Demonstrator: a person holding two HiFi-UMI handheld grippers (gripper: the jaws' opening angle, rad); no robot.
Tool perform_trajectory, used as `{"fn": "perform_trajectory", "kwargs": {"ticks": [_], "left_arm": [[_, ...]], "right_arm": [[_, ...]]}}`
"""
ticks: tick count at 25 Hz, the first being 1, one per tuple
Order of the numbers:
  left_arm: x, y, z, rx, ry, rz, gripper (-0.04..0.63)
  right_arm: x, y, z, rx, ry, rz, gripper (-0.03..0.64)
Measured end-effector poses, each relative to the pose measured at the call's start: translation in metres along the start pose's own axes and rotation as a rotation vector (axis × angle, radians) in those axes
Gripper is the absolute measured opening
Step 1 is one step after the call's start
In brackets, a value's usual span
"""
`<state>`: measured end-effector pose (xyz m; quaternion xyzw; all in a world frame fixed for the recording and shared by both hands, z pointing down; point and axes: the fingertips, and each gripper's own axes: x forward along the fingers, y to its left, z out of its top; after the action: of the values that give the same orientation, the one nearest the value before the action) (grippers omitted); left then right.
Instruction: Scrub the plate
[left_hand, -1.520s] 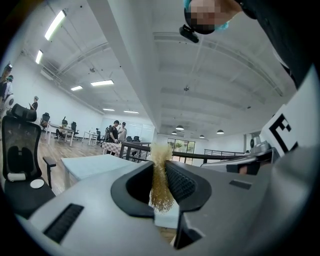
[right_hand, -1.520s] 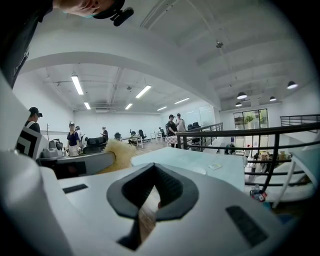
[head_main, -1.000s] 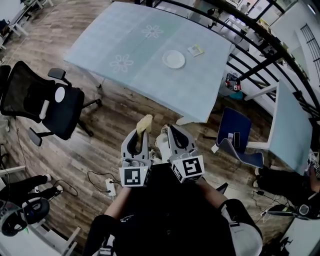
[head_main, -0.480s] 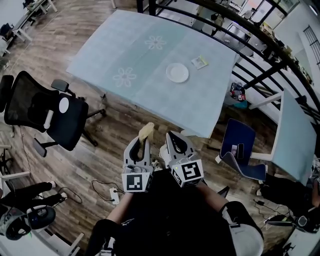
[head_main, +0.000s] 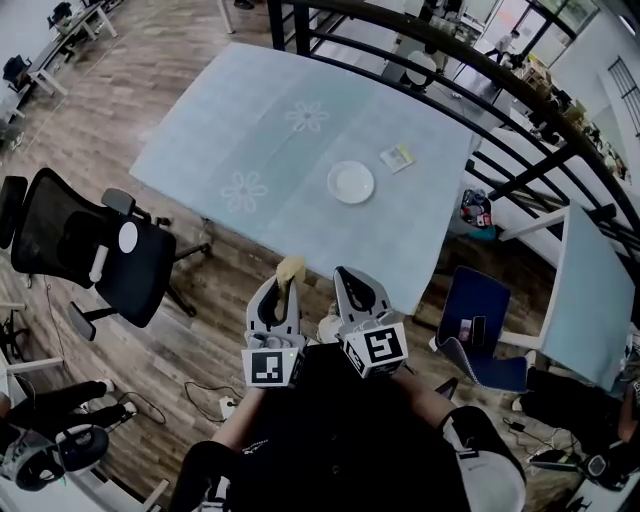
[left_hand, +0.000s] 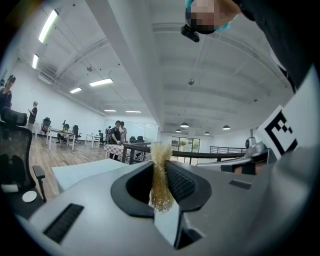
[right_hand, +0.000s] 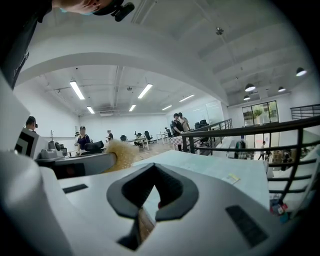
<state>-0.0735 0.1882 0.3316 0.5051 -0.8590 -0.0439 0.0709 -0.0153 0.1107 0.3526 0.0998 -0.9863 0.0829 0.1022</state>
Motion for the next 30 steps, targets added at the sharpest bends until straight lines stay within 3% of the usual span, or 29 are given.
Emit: {"fn": "perform_trajectory", "kwargs": {"ticks": [7, 16, 23, 30], "left_arm": [[0.042, -0.023, 0.001, -0.024, -0.036, -0.049, 0.071], [0.083, -0.039, -0.01, -0.034, 0.029, -0.147, 0.071], [0.131, -0.051, -0.007, -0.034, 0.042, -0.318, 0.071], [0.184, -0.047, -0.007, 0.015, 0.073, -0.467, 0.071]], "right_arm": [[0.006, -0.048, 0.006, 0.014, -0.018, -0.07, 0.009], [0.006, -0.085, 0.007, 0.043, -0.01, -0.19, 0.008], [0.013, -0.118, 0.013, 0.076, -0.017, -0.351, 0.008], [0.03, -0.135, 0.017, 0.132, -0.012, -0.482, 0.009]]}}
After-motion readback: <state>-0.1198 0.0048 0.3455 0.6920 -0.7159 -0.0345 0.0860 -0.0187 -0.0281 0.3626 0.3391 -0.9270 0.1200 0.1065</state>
